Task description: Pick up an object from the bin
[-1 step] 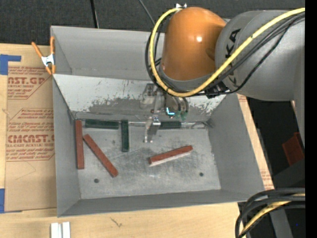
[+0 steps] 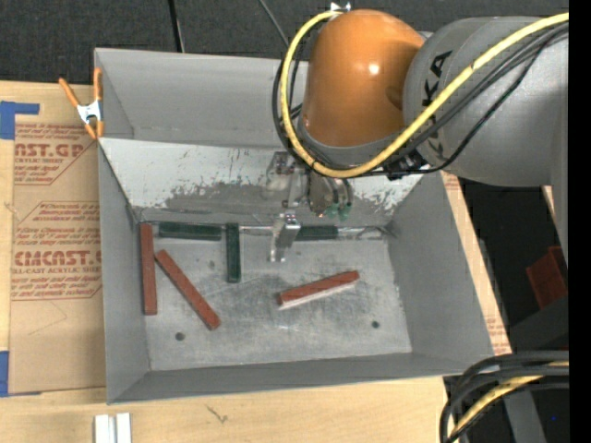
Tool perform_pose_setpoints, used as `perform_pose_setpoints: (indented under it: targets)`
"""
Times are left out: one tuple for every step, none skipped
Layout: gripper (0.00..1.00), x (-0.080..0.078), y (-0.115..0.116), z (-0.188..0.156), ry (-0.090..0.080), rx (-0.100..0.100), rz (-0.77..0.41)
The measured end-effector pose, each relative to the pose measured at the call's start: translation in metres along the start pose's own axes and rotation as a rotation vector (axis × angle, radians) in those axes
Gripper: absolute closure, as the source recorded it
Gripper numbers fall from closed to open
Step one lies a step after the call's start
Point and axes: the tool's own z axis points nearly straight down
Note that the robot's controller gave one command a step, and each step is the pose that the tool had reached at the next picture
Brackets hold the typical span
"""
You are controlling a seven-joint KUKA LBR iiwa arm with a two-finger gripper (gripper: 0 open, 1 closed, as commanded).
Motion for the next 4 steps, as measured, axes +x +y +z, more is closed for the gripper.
perform_pose_setpoints:
  targets:
    - [0.00, 0.014, -0.042, 0.073, -0.002, 0.001, -0.116]
    - [0.00, 0.026, -0.127, 0.085, 0.001, 0.001, -0.221]
    - [0.00, 0.036, -0.116, 0.114, 0.003, 0.000, -0.205]
    - [0.00, 0.034, -0.130, 0.173, -0.006, 0.000, -0.164]
